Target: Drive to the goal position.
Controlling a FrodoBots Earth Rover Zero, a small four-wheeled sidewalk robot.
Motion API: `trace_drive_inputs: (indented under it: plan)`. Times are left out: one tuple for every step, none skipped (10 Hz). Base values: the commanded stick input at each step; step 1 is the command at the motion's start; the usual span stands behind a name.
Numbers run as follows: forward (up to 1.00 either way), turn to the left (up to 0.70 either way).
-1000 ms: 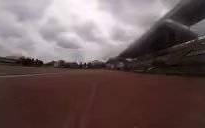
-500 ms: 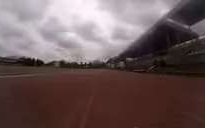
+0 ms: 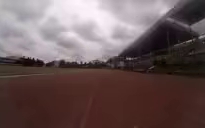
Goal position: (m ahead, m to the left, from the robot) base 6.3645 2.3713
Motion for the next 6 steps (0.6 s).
trace_drive_inputs:
  plan:
    - [0.70, 0.00]
    - [0.70, 0.00]
    - [0.70, 0.00]
    - [0.70, 0.00]
    - [0.70, 0.00]
    - [0.70, 0.00]
